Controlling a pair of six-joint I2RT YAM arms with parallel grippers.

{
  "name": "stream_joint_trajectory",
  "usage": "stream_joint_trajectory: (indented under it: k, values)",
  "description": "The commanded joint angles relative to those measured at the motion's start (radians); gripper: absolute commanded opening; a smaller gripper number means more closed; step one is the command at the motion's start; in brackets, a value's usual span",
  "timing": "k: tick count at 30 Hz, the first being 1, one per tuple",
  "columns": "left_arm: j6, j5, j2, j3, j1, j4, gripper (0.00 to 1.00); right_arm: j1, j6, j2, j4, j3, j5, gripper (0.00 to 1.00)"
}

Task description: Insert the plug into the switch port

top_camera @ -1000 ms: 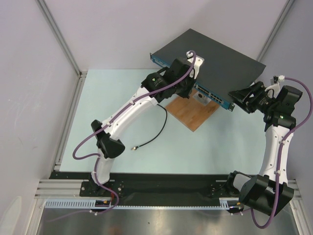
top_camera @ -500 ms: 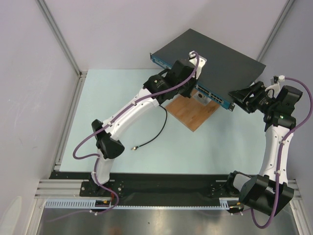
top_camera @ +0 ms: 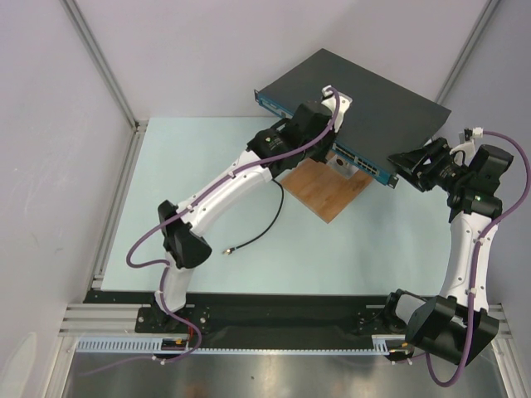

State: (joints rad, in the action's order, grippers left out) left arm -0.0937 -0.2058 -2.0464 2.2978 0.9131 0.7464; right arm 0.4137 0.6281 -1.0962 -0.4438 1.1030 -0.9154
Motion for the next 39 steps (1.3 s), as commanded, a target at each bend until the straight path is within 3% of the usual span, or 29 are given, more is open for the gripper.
stream_joint_trajectory:
  k: [1, 3, 16, 20, 26, 39]
  values:
    - [0.011, 0.009, 0.015, 0.038, -0.006, -0.299, 0.25, -0.056, -0.08, -0.014, 0.076, 0.009, -0.071, 0.0]
    - [0.022, 0.014, 0.038, 0.01, -0.01, -0.271, 0.32, -0.041, -0.087, -0.017, 0.067, 0.018, -0.076, 0.0]
    - [0.063, 0.057, 0.29, -0.211, -0.028, -0.07, 0.44, 0.028, -0.08, -0.039, 0.066, 0.034, -0.108, 0.0]
    - [0.081, 0.084, 0.321, -0.247, -0.031, -0.025, 0.38, 0.028, -0.077, -0.041, 0.073, 0.034, -0.108, 0.0]
    - [0.068, 0.181, 0.292, -0.245, -0.031, -0.002, 0.01, 0.028, -0.076, -0.047, 0.076, 0.035, -0.111, 0.0]
    - [0.029, 0.154, 0.126, -0.081, -0.031, 0.036, 0.0, 0.031, -0.09, -0.05, 0.06, 0.038, -0.112, 0.0]
